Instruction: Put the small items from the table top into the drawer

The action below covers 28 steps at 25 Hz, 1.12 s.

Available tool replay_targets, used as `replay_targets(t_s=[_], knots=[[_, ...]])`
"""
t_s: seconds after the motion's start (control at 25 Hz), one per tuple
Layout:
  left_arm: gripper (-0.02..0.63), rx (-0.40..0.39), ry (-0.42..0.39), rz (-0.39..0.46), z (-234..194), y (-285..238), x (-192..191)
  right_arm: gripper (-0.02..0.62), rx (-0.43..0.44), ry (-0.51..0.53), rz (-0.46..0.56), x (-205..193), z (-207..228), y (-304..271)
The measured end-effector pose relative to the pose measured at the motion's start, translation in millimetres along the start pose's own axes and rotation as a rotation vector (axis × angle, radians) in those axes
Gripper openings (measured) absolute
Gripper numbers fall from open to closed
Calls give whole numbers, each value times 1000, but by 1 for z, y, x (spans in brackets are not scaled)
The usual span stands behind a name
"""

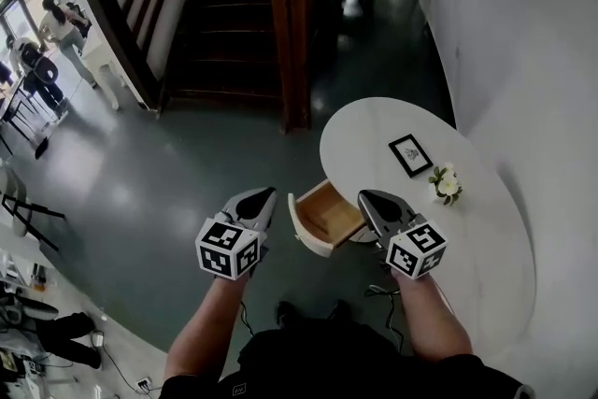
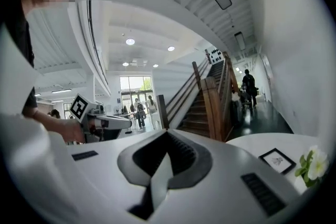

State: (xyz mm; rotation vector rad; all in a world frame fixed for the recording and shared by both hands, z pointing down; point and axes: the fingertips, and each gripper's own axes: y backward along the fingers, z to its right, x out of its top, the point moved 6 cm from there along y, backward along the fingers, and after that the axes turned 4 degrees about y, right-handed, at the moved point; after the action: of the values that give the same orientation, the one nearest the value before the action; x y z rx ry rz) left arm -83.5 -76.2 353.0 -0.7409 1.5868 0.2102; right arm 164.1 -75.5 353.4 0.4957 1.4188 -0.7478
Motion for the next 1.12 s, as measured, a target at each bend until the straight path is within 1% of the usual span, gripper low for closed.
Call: replay_targets(t_s=[0.2, 0.36, 0.52, 0.8, 1.12], knots=[[11, 24, 7, 45, -19, 1, 13, 11, -22, 33, 29, 20, -6, 1], [11, 63, 30, 65, -25, 6, 10, 11, -20, 61, 33, 24, -8, 0], [11, 66, 40, 42, -23, 2, -2, 11, -17, 47, 39, 19, -4, 0], [11, 73, 45, 37, -26, 1, -1, 11, -10, 29, 48, 20, 0, -4], [11, 75, 57, 24, -19, 1, -9, 11, 7, 21, 46, 15, -3, 2]])
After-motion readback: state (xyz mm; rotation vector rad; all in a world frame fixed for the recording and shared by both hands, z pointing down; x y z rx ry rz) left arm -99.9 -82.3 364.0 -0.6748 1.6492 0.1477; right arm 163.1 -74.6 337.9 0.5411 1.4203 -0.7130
